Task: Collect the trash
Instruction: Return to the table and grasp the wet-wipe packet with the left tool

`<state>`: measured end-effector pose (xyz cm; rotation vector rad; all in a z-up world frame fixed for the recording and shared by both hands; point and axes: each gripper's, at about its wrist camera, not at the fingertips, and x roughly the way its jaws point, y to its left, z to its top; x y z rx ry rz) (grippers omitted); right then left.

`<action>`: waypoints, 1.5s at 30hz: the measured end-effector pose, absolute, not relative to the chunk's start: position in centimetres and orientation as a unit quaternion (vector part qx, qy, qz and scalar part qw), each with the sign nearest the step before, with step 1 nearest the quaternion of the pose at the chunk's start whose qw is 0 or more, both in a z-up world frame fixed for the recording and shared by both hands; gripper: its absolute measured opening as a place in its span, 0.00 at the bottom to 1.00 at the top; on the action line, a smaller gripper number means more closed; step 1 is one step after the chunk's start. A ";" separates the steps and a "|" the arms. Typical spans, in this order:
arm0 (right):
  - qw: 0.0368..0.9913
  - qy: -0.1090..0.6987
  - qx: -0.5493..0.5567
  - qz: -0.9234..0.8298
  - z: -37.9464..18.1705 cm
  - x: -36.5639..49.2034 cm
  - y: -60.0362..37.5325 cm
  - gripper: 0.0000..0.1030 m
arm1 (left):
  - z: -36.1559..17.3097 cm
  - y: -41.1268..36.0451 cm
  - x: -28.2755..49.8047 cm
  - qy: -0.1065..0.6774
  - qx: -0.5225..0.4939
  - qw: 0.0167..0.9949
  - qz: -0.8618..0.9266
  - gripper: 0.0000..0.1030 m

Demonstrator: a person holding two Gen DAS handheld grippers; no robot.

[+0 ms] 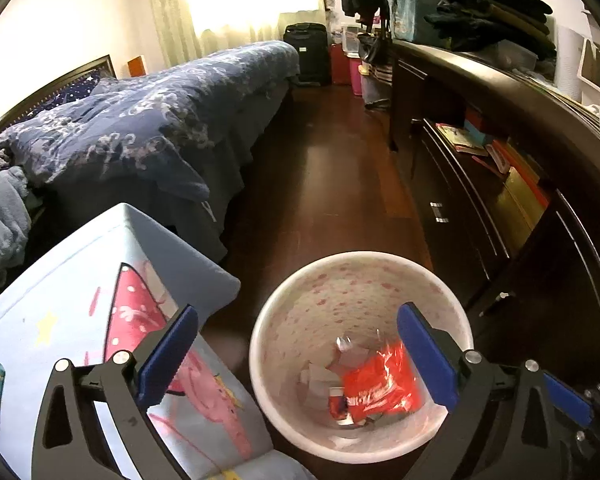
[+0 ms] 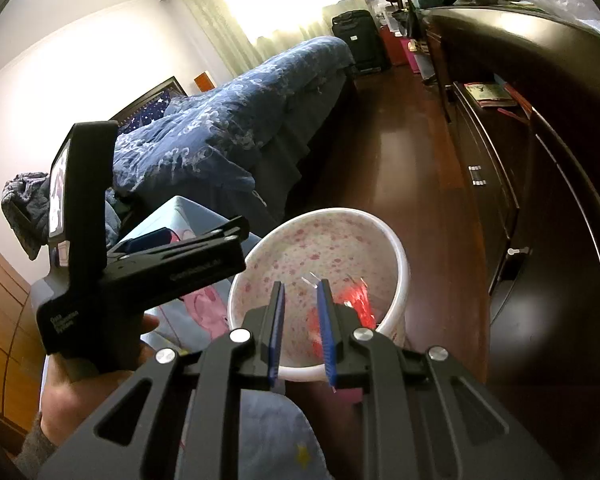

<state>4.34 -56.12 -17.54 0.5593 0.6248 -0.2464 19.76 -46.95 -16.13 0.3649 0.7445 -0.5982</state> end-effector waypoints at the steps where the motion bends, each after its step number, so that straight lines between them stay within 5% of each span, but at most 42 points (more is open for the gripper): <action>1: 0.907 0.302 0.270 -0.118 -17.5 4.3 -56.0 0.19 | -15.9 -46.7 19.7 0.354 0.173 0.874 -0.284 0.96; 7: 0.914 0.304 0.250 -0.100 -16.2 5.0 -53.8 0.19 | -13.9 -42.9 19.3 0.326 0.166 0.895 -0.254 0.96; 20: 0.929 0.334 0.161 0.008 -13.6 10.2 -40.7 0.51 | -11.9 -24.8 22.1 0.318 0.125 0.933 -0.114 0.96; 30: 0.924 0.359 0.101 0.089 -12.9 13.2 -30.7 0.54 | -15.4 -9.1 26.2 0.387 0.088 0.913 -0.095 0.96; 42: 0.915 0.381 0.070 0.112 -13.1 14.8 -26.2 0.55 | -18.1 -4.7 29.4 0.428 0.116 0.869 -0.221 0.96; 45: 0.914 0.384 0.065 0.117 -13.1 15.0 -25.2 0.55 | -18.3 -4.7 29.6 0.429 0.121 0.866 -0.225 0.85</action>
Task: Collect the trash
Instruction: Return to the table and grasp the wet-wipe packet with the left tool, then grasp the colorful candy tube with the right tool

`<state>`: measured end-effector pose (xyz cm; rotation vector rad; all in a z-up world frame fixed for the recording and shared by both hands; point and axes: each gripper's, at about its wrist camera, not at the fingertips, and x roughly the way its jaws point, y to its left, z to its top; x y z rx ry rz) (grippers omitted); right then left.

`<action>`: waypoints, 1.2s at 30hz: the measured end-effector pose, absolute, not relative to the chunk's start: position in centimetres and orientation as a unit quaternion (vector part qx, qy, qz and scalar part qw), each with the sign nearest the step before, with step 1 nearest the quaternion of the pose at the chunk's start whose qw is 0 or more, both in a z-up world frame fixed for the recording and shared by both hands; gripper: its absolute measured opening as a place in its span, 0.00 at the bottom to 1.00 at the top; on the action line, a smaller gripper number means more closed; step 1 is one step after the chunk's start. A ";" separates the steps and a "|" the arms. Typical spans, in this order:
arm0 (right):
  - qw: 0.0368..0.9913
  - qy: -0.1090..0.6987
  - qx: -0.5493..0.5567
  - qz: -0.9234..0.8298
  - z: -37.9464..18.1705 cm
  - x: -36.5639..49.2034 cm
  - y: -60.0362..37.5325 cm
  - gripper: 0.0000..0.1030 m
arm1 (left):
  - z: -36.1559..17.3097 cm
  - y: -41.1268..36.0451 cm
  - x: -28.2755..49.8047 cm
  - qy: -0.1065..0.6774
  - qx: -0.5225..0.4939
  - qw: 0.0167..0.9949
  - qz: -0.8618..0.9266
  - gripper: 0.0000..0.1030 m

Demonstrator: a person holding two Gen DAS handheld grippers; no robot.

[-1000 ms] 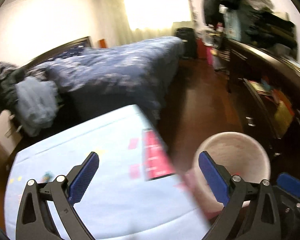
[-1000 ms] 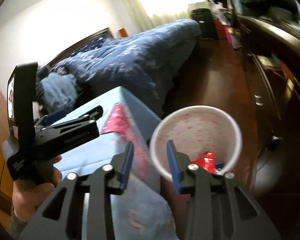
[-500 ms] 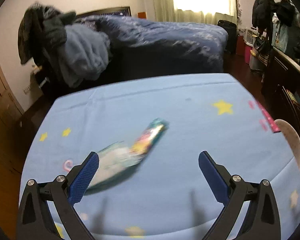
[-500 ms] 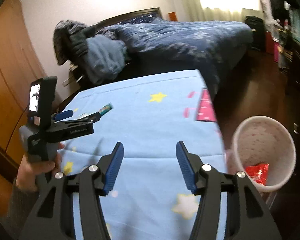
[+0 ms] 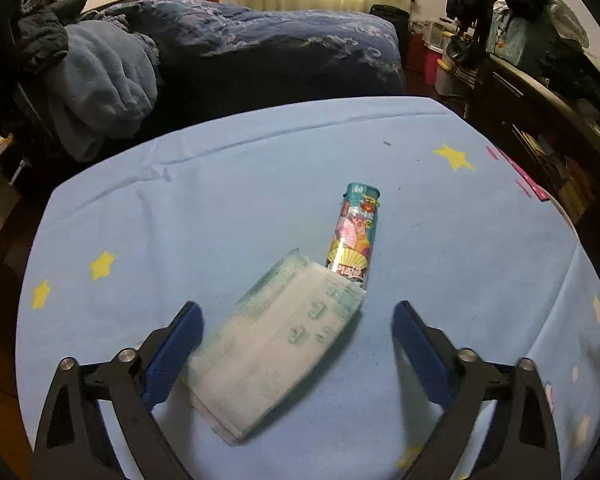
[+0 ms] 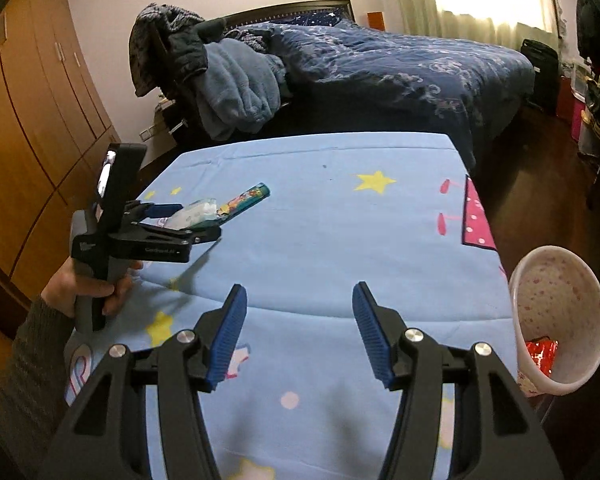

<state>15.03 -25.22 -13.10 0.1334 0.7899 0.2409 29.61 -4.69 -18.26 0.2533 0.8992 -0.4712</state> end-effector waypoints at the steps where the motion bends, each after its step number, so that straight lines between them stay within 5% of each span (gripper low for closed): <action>1: 0.914 0.384 0.063 0.119 -13.0 15.1 -25.0 0.55 | -18.2 -4.6 29.8 0.428 0.123 0.867 -0.223 0.83; 4: 0.913 0.384 0.056 0.126 -12.9 15.5 -23.9 0.55 | -18.1 -4.3 29.5 0.423 0.118 0.871 -0.220 0.68; 6: 0.913 0.383 0.053 0.131 -12.8 15.7 -23.3 0.55 | -17.9 -3.9 29.4 0.419 0.111 0.876 -0.214 0.45; 7: 0.913 0.382 0.050 0.135 -12.7 15.9 -22.7 0.55 | -17.8 -3.6 29.3 0.418 0.108 0.876 -0.213 0.43; 22: 0.899 0.413 0.021 0.147 -15.6 25.2 -15.4 0.55 | -16.3 2.6 26.3 0.380 0.043 0.921 -0.071 0.41; 29: 0.894 0.424 -0.030 0.139 -17.7 29.1 -13.4 0.77 | -16.2 6.6 26.7 0.367 -0.041 0.928 -0.048 0.41; 36: 0.882 0.440 -0.039 0.163 -18.9 32.7 -12.6 0.87 | -16.7 8.1 27.2 0.377 -0.095 0.920 -0.054 0.42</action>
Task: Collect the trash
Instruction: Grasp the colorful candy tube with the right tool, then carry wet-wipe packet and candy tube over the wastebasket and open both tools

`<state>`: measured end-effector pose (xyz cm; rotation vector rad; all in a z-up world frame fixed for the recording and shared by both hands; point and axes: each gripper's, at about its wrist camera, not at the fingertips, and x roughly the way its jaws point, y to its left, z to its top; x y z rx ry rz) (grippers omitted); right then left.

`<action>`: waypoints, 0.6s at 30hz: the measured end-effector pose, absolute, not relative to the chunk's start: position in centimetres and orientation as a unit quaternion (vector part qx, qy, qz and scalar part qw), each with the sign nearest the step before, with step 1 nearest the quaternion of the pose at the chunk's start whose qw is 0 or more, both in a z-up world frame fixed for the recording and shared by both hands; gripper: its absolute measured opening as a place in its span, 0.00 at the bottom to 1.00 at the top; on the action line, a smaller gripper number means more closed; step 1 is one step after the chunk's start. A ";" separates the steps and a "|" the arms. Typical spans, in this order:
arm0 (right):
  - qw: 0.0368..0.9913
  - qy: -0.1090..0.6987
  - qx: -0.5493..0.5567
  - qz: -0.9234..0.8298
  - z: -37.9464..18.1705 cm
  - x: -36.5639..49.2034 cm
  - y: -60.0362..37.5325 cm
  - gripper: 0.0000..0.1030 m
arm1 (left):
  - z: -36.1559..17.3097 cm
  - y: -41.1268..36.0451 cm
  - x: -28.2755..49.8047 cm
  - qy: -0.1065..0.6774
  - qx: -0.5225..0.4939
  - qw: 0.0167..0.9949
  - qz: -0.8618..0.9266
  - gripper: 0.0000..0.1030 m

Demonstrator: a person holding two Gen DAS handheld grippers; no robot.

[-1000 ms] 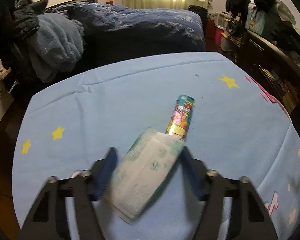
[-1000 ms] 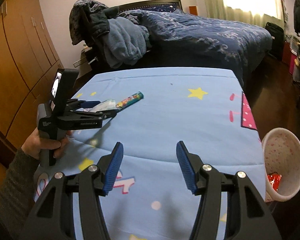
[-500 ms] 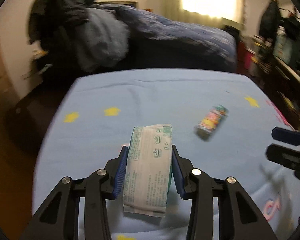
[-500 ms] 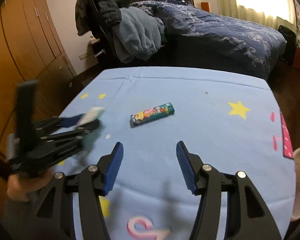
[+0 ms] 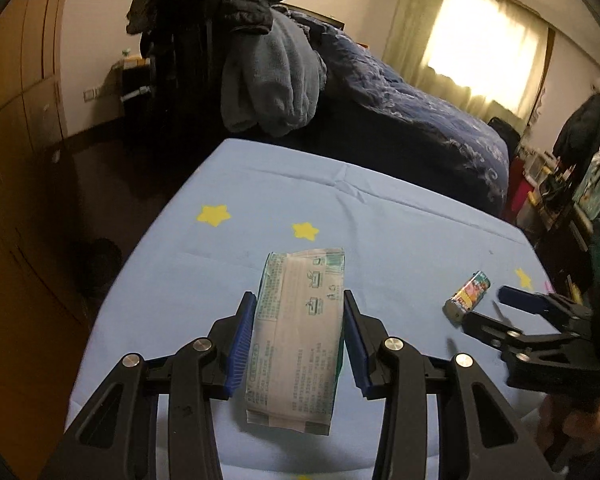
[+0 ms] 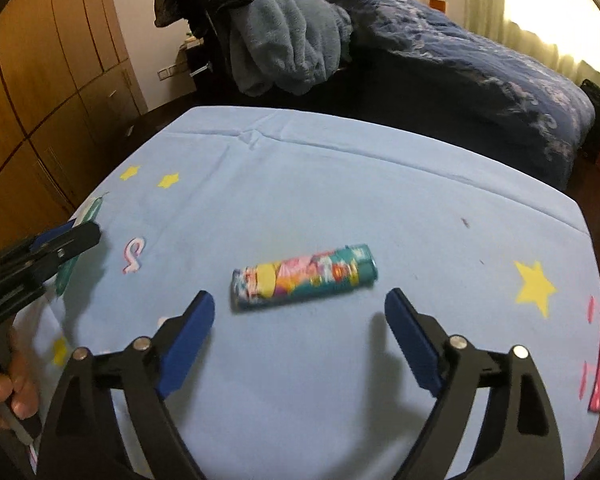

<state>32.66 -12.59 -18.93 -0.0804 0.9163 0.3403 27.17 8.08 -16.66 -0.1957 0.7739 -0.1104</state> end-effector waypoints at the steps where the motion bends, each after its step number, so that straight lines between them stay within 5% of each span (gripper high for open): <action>1: 0.880 0.443 -0.040 0.167 -19.2 33.1 -12.4 0.90 | -16.7 8.2 27.2 0.378 -0.099 0.919 -0.056 0.42; 12: 0.877 0.449 -0.080 0.152 -19.6 34.0 -11.1 0.95 | -17.2 8.4 27.1 0.386 -0.127 0.909 -0.090 0.43; 16: 0.880 0.444 -0.083 0.150 -19.2 33.1 -11.0 0.78 | -17.1 8.2 26.9 0.380 -0.127 0.912 -0.095 0.43; 18: 0.882 0.441 -0.085 0.145 -19.2 32.5 -11.2 0.78 | -16.9 8.0 26.8 0.376 -0.125 0.913 -0.094 0.43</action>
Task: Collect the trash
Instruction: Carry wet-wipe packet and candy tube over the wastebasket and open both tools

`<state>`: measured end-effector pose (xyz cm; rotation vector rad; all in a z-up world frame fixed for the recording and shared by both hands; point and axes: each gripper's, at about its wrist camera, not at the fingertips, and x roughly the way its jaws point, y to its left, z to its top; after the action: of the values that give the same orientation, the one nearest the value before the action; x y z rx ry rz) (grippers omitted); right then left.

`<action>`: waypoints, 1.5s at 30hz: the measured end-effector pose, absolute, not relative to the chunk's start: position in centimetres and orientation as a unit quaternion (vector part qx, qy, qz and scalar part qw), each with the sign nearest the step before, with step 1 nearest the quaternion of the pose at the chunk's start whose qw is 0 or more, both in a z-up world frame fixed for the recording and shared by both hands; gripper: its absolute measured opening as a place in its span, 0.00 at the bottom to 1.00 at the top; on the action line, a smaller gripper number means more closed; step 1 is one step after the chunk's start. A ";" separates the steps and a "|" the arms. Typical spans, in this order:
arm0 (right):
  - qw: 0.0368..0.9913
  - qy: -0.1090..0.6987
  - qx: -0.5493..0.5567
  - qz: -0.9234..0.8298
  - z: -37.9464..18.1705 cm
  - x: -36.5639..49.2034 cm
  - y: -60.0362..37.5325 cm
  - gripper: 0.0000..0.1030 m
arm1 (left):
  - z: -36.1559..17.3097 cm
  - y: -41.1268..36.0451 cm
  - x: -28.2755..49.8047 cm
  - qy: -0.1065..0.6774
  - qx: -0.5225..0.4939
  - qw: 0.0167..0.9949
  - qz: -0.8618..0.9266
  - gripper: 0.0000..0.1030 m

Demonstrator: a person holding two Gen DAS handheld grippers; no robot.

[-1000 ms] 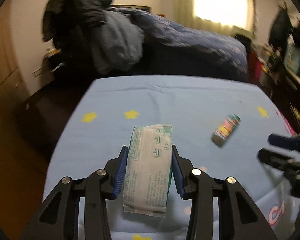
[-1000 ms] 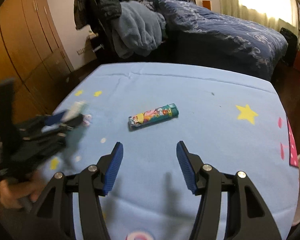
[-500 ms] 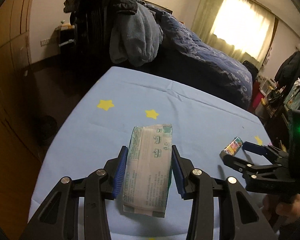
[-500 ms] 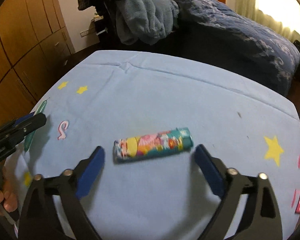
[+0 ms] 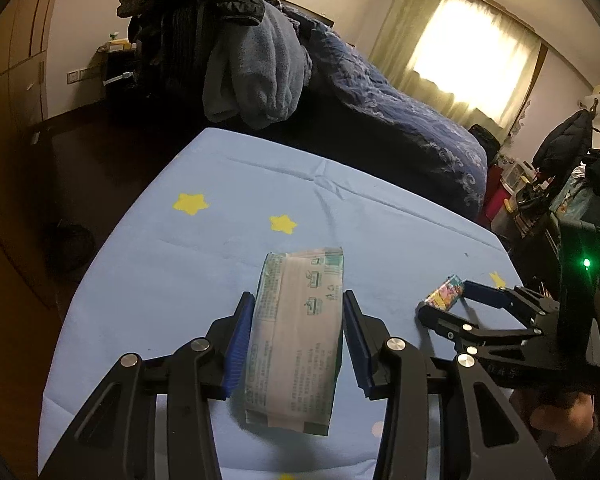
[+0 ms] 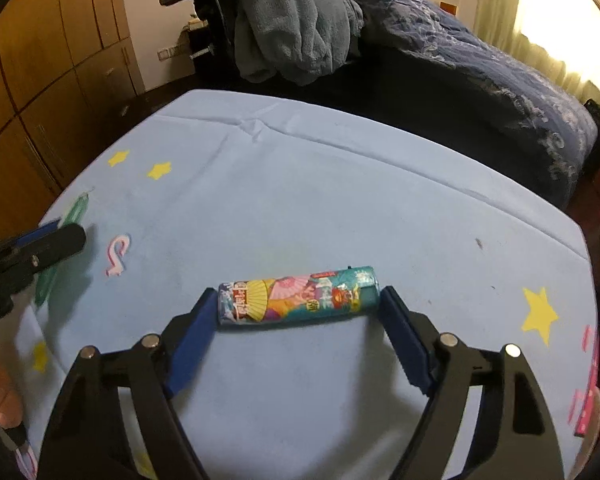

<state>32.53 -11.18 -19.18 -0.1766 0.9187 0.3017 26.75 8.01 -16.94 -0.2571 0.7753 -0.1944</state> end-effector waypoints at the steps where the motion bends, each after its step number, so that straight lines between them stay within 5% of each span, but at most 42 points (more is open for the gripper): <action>1: 0.882 0.440 -0.084 0.144 -19.2 32.3 -11.4 0.78 | -16.9 7.9 26.8 0.375 -0.122 0.914 -0.093 0.43; 43: 0.913 0.384 0.109 0.087 -15.4 14.1 -30.8 0.79 | -11.7 -11.4 18.1 0.341 0.028 0.932 -0.120 0.43; 45: 0.913 0.382 0.111 0.087 -15.3 13.8 -31.3 0.79 | -12.5 -11.7 18.7 0.370 0.053 0.921 -0.113 0.49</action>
<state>13.76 -31.33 -15.32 0.2282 0.7869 0.1787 18.71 -11.72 -12.50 0.1091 0.7592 -0.2313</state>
